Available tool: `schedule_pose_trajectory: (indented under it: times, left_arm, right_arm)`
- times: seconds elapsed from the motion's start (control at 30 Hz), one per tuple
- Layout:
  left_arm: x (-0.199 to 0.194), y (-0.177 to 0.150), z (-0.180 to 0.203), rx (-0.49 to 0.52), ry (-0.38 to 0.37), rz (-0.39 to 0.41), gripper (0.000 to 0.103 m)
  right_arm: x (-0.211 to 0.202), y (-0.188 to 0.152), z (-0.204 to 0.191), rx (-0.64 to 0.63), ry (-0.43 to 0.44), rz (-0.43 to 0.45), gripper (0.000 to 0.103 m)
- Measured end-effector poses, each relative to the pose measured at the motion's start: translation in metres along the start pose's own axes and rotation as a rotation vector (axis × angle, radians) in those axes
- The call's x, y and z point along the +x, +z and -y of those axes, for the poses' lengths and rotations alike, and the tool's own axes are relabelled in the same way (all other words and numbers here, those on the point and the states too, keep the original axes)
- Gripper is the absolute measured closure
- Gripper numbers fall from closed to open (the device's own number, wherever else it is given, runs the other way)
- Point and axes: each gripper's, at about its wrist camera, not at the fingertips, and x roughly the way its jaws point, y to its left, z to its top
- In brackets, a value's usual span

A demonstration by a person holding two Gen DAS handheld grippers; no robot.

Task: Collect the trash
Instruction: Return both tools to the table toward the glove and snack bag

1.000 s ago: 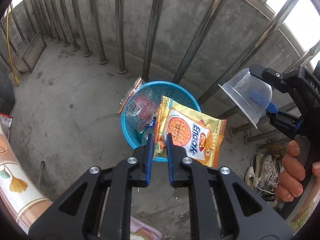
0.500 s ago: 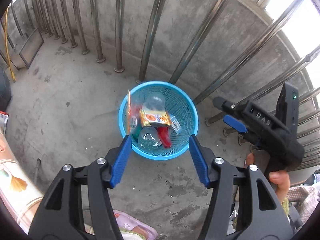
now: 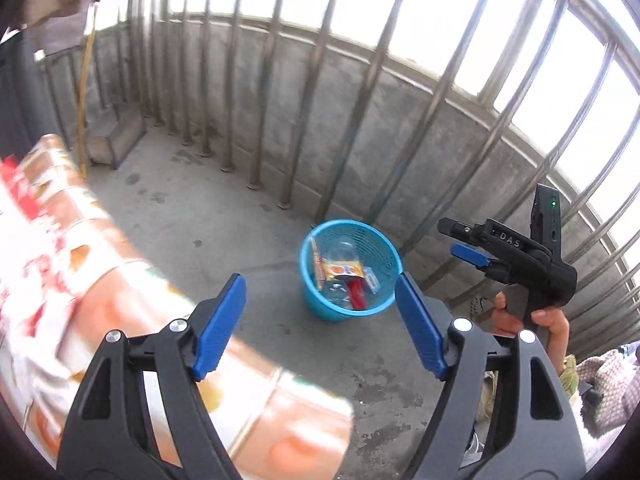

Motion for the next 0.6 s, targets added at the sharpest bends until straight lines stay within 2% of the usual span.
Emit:
schedule_pose_trajectory:
  times: [0.17,0.33,0.47,0.6]
  left_arm:
    - [-0.066,-0.045,-0.059,-0.083,0.12,0.09,0.027]
    - [-0.119,-0.095,-0.127,-0.268,0.198,0.13,0.024]
    - [-0.145,-0.132,-0.167,-0.396,0.252,0.135,0.023]
    - [-0.162,-0.16,-0.187,-0.474,0.298,0.157,0.021]
  right_arm:
    - [-0.004,-0.02,-0.06,-0.116,0.071,-0.069,0.024]
    - [0.005,-0.043,-0.137,-0.248,0.176,-0.136,0.024]
    - [0.027,-0.076,-0.211,-0.394,0.257,-0.229,0.024]
    - [0.057,-0.115,-0.286,-0.515,0.326,-0.333,0.024]
